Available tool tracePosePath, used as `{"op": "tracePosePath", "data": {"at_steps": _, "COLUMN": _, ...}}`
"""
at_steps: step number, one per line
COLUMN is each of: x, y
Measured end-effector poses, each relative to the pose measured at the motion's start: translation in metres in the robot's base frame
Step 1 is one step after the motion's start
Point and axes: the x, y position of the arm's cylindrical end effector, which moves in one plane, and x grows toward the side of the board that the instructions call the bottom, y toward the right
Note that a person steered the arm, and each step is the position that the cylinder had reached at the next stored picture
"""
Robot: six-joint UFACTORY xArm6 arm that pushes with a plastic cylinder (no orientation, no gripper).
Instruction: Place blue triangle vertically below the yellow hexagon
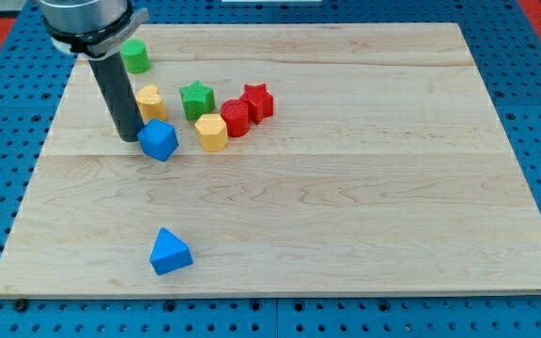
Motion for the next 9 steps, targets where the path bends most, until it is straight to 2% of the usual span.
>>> {"op": "tracePosePath", "data": {"at_steps": 1, "x": 0.038, "y": -0.001}}
{"op": "tracePosePath", "data": {"at_steps": 4, "x": 0.009, "y": 0.039}}
{"op": "tracePosePath", "data": {"at_steps": 5, "x": 0.039, "y": 0.066}}
{"op": "tracePosePath", "data": {"at_steps": 6, "x": 0.093, "y": 0.163}}
{"op": "tracePosePath", "data": {"at_steps": 7, "x": 0.148, "y": 0.155}}
{"op": "tracePosePath", "data": {"at_steps": 8, "x": 0.179, "y": 0.121}}
{"op": "tracePosePath", "data": {"at_steps": 9, "x": 0.172, "y": 0.071}}
